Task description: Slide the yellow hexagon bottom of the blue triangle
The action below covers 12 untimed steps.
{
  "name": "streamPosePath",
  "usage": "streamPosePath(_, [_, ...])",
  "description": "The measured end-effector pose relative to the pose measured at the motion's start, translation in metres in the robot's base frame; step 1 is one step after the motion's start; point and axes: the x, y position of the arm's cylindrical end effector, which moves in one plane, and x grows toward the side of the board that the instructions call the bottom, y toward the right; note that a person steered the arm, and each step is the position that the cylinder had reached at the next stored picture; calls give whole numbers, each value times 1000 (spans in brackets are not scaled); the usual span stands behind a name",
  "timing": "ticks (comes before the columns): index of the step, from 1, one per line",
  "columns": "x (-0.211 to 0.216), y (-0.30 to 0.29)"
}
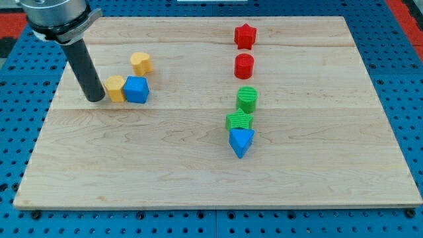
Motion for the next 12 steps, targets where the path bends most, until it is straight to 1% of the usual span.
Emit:
streamPosePath(1, [-21,-4])
streamPosePath(3, [-20,36])
streamPosePath(4, [38,95])
streamPosePath(5, [68,106])
streamPosePath(6, [20,45])
streamPosePath(7, [2,71])
streamPosePath(8, [44,154])
streamPosePath(9, [73,177])
streamPosePath(10, [80,181])
streamPosePath(11, [120,216])
streamPosePath(12, [138,226])
